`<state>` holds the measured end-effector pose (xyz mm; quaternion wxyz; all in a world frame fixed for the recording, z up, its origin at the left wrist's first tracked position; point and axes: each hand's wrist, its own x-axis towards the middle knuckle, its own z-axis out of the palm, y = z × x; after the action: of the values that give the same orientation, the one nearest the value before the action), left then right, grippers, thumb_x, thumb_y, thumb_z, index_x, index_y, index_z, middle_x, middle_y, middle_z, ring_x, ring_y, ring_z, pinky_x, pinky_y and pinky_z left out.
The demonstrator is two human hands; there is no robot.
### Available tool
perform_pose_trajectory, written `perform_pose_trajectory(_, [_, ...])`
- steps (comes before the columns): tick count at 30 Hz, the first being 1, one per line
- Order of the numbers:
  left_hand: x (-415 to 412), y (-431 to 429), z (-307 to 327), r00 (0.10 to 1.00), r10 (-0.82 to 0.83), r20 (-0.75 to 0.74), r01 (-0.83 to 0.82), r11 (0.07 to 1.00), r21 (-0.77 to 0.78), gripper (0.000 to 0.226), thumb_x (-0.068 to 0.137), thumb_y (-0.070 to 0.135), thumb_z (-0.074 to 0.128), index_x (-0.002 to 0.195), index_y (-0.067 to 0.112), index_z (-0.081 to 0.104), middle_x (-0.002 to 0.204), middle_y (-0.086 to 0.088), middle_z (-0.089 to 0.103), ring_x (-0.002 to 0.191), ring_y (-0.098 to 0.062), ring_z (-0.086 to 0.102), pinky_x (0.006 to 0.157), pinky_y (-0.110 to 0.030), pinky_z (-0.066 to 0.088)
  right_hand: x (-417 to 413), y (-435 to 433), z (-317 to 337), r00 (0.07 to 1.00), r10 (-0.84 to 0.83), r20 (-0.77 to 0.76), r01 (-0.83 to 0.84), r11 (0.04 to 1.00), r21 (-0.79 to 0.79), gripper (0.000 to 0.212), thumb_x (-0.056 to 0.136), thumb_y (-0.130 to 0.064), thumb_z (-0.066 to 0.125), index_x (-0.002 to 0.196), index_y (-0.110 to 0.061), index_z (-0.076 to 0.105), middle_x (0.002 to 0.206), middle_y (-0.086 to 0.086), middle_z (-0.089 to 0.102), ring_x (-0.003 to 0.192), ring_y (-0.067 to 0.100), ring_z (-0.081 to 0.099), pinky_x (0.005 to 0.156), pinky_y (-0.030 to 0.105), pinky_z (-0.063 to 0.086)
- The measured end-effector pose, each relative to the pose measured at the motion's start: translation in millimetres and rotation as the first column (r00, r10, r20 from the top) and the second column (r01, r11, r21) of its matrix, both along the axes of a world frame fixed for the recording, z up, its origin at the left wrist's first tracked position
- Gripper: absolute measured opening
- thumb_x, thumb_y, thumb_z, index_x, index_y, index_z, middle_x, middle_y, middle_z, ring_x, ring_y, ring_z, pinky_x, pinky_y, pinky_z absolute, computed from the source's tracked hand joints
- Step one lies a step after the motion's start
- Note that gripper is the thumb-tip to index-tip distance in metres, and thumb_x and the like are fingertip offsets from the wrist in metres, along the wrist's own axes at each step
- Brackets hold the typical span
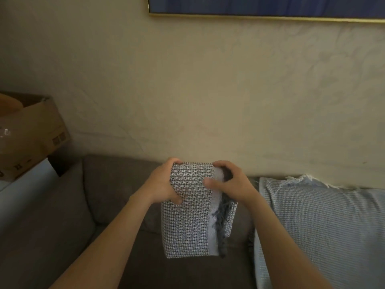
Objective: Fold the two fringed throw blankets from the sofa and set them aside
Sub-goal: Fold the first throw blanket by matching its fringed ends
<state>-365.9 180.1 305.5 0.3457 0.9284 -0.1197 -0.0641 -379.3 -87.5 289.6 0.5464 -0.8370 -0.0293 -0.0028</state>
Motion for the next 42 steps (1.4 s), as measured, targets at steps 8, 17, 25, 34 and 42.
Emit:
perform_pose_trajectory(8, [-3,-18,14,0.944,0.087,0.319,-0.174,0.951,0.256,0.064,0.067,0.039,0.087,0.124,0.038,0.058,0.111,0.011,0.071,0.101,-0.022,0.071,0.075,-0.032,0.047,-9,16,3,0.986,-0.150,0.069,0.158,0.739,-0.655,0.084,0.056,-0.063,0.084,0.134,-0.047,0.057,0.119,-0.008,0.070,0.123,0.033,0.058,0.108,0.054,0.030])
perform_pose_trajectory(17, [1,-4,18,0.971,0.162,0.177,-0.152,0.986,-0.068,0.067,0.041,0.041,0.103,0.100,0.033,0.074,0.116,0.017,0.066,0.096,-0.007,0.067,0.090,-0.036,0.058,-13,16,38,0.974,-0.225,0.017,0.193,0.791,-0.580,0.027,0.058,-0.035,0.077,0.083,-0.028,0.071,0.079,-0.011,0.069,0.094,0.024,0.064,0.097,0.047,0.031])
perform_pose_trajectory(25, [-17,-12,8,0.979,0.046,-0.200,-0.162,0.768,-0.620,0.047,0.078,0.023,0.092,0.121,0.023,0.074,0.114,0.005,0.081,0.105,-0.014,0.078,0.102,-0.045,0.058,-12,2,54,0.976,-0.167,-0.142,0.167,0.986,-0.013,0.036,0.043,-0.014,0.086,0.075,-0.002,0.074,0.073,0.008,0.077,0.071,0.030,0.073,0.068,0.048,0.062])
perform_pose_trajectory(34, [-21,-23,5,0.985,0.047,-0.164,-0.130,0.829,-0.544,0.052,0.070,0.016,0.098,0.116,0.024,0.076,0.111,0.008,0.081,0.103,-0.011,0.078,0.100,-0.042,0.059,-15,-5,49,0.930,-0.259,-0.260,0.313,0.930,0.194,0.021,0.063,0.011,0.070,0.082,0.002,0.070,0.072,0.012,0.069,0.067,0.031,0.067,0.060,0.042,0.060])
perform_pose_trajectory(42, [-13,-40,24,0.994,0.100,0.042,-0.072,0.900,-0.429,0.060,0.061,0.032,0.100,0.116,0.033,0.075,0.107,0.016,0.080,0.098,-0.003,0.076,0.094,-0.039,0.061,-7,6,50,0.968,-0.252,0.002,0.231,0.882,-0.410,0.078,0.064,-0.029,0.068,0.138,-0.040,0.046,0.138,0.000,0.044,0.139,0.028,0.038,0.126,0.064,0.011])
